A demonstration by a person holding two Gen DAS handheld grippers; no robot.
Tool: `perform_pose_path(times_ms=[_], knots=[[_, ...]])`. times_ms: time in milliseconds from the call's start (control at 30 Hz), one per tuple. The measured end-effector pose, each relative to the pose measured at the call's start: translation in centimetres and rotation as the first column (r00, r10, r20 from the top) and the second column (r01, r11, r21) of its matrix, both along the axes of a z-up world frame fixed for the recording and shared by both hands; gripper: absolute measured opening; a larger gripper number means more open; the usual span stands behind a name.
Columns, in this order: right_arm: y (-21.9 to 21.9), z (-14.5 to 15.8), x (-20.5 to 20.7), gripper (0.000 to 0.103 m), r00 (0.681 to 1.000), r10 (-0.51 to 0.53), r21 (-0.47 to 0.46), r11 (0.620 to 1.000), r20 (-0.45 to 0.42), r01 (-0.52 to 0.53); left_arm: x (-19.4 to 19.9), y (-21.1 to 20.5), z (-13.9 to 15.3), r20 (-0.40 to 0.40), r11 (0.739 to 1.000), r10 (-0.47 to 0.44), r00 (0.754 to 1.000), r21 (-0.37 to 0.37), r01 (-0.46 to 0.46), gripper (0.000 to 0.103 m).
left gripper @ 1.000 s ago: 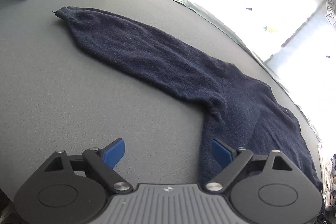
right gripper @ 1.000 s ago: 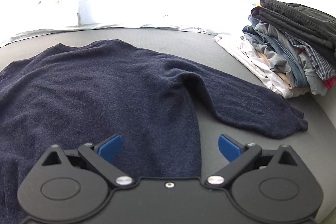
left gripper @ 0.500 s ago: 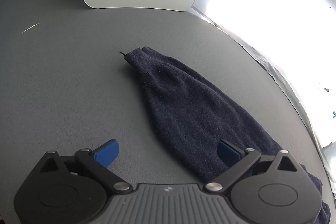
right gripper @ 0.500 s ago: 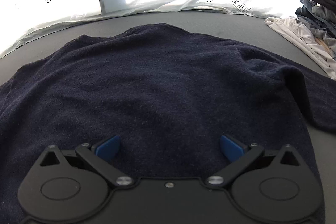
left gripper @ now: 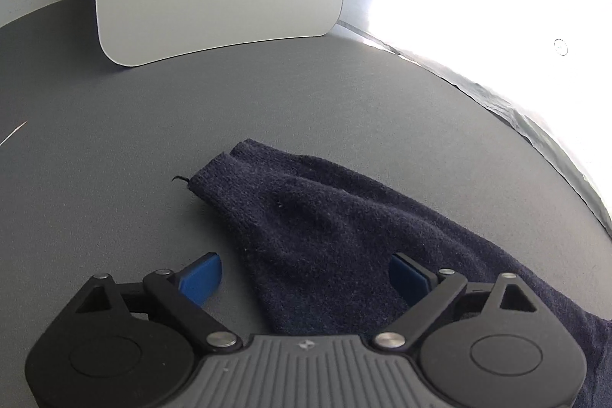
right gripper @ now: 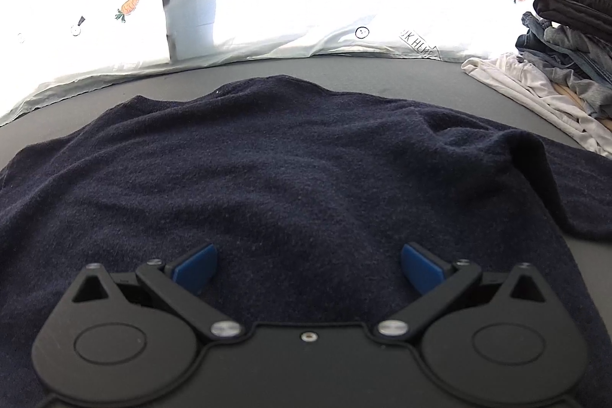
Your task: Fold clothes
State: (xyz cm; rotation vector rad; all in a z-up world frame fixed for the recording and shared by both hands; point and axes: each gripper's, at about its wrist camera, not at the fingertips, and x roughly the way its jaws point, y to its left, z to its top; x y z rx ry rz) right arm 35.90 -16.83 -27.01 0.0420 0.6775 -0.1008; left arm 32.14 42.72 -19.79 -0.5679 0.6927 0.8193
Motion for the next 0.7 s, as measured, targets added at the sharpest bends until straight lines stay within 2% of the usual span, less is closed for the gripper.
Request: perform_pose_path(times_ms=[33,100,133,167,200,333,400,500,533,633,667,700], knots=[[0.0,0.0,0.1,0.103,1.000,0.000,0.000,1.000,0.000,0.000,0.1,-0.3,0.1,0.010,1.000,-0.013,1.000,-0.001,0.013,0.076],[0.0,0.0,0.2,0.103,1.000,0.000,0.001,1.000,0.000,0.000,0.1,-0.7,0.1,0.042,0.999,-0.043,0.998,-0.022,0.044,0.051],[0.0,0.0,0.2,0.103,1.000,0.000,0.002,1.000,0.000,0.000,0.1,-0.9,0.2,0.055,0.998,-0.050,0.997,-0.031,0.052,0.044],[0.0,0.0,0.2,0.103,1.000,0.000,0.002,1.000,0.000,0.000,0.1,-1.2,0.4,0.063,0.998,-0.047,0.997,-0.035,0.049,0.028],[0.0,0.0,0.2,0.103,1.000,0.000,0.002,1.000,0.000,0.000,0.1,-1.5,0.5,0.070,0.998,-0.044,0.997,-0.040,0.047,0.018],[-0.1,0.0,0.3,0.103,1.000,0.001,0.005,1.000,0.001,-0.001,0.4,-3.3,2.0,0.154,0.993,-0.087,0.984,-0.062,0.098,0.016],[-0.1,0.0,0.3,0.103,1.000,0.002,0.006,1.000,0.001,-0.002,1.0,-4.9,3.1,0.207,0.983,-0.155,0.966,-0.063,0.171,0.014],[-0.2,0.0,0.2,0.103,1.000,0.003,0.010,1.000,0.002,-0.003,2.6,-8.3,4.7,0.247,0.942,-0.317,0.916,-0.030,0.334,0.014],[-0.2,0.0,0.2,0.103,1.000,0.004,0.013,1.000,0.003,-0.004,3.2,-9.7,5.2,0.266,0.918,-0.375,0.888,-0.029,0.396,0.014],[-0.3,0.0,0.2,0.103,1.000,0.006,0.020,1.000,0.006,-0.006,4.9,-14.2,5.9,0.322,0.805,-0.544,0.774,-0.059,0.591,0.015],[-0.3,0.1,0.2,0.103,1.000,0.007,0.023,1.000,0.007,-0.007,5.3,-15.8,5.9,0.332,0.767,-0.586,0.739,-0.066,0.638,0.017],[-0.4,0.1,0.2,0.103,1.000,0.007,0.025,1.000,0.007,-0.007,5.7,-17.2,5.8,0.339,0.731,-0.620,0.708,-0.078,0.677,0.026]])
